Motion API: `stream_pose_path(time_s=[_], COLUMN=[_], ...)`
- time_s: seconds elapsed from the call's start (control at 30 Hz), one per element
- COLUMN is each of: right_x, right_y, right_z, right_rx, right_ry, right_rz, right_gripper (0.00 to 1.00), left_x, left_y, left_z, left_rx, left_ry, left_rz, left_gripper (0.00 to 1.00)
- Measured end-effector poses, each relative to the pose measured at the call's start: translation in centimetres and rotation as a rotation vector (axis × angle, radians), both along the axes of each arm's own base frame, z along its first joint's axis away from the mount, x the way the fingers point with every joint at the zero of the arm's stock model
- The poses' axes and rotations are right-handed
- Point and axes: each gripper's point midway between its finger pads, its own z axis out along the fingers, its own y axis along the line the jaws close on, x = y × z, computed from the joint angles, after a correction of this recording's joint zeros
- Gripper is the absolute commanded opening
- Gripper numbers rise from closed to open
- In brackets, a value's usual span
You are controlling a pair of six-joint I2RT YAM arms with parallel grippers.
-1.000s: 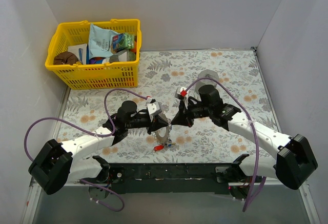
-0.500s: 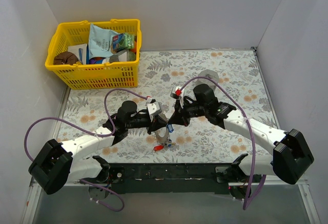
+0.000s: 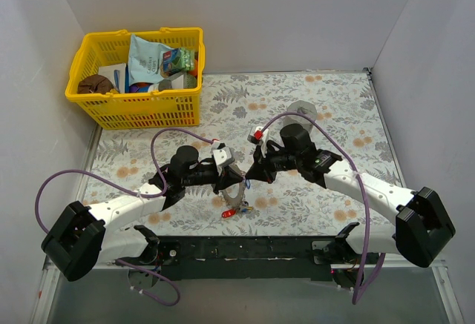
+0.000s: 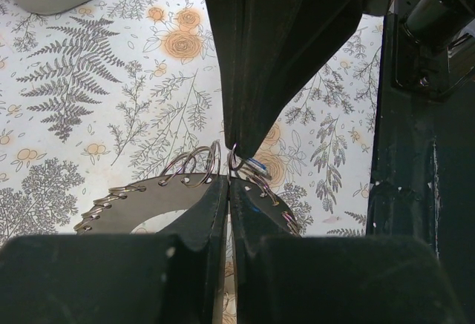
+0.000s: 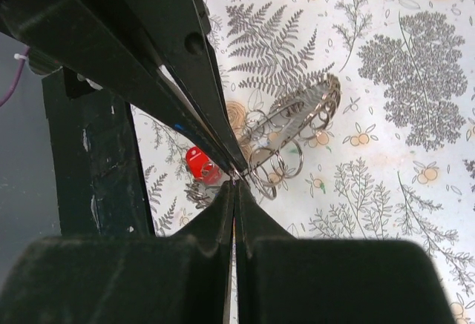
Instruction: Put the keys on the keyring
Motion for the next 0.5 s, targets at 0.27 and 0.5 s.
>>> stream_pose_path(time_s=[0.27,0.5], right_x=[0.1,0.2], right_y=[-0.8,-0.8], right_z=[-1.3,-1.4], right_rx=[-0.028,-0.019], right_ry=[0.013,0.008], right_rz=[-0.028,-0.029], right_gripper=[0.01,0.01], left_x=[0.1,0.1], left_y=[0.0,0.0], left_z=[0.1,0.2], left_rx=[-0.002,-0.003], left_ry=[-0.004,-0.006], left_rz=[0.004,0.004], left_gripper=[0.0,0.0])
